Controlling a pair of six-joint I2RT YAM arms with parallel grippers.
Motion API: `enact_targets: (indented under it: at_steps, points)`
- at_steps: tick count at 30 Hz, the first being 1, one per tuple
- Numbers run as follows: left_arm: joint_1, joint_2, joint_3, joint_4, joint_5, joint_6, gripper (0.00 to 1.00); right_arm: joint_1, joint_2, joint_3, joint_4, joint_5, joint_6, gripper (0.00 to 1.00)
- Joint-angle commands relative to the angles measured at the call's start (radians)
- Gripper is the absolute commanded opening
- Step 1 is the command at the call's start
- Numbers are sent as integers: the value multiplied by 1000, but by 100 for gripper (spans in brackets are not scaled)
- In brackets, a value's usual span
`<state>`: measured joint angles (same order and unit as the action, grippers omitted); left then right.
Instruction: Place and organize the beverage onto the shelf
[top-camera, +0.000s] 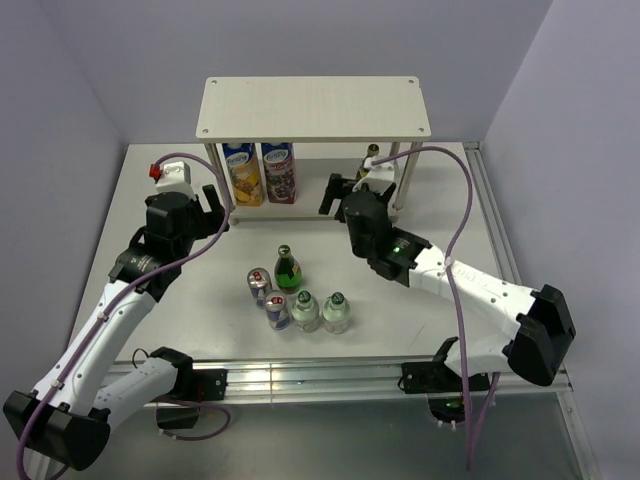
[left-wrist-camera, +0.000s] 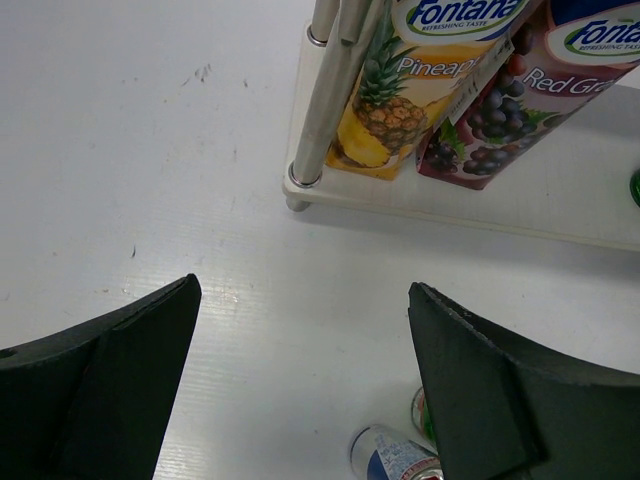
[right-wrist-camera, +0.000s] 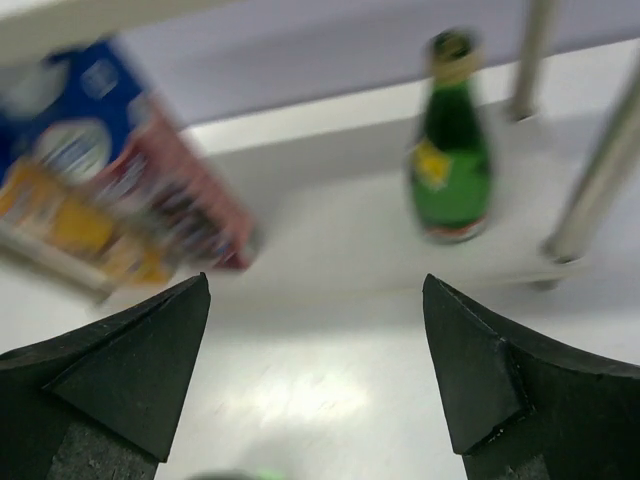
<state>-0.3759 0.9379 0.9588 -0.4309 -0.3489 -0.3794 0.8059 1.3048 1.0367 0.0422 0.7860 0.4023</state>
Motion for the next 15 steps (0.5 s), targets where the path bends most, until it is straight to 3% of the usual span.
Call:
enact_targets:
  at_steps: [1,8,15]
  points:
    - [5,6,-2,32,-38,2,91,88,-9,-29,-85,-201,73,93]
    - [5,2,-9,37,-42,7,91,261,65,-10,-113,-248,113,93]
    - [5,4,-9,37,-32,13,91,352,123,-9,-113,-215,153,92]
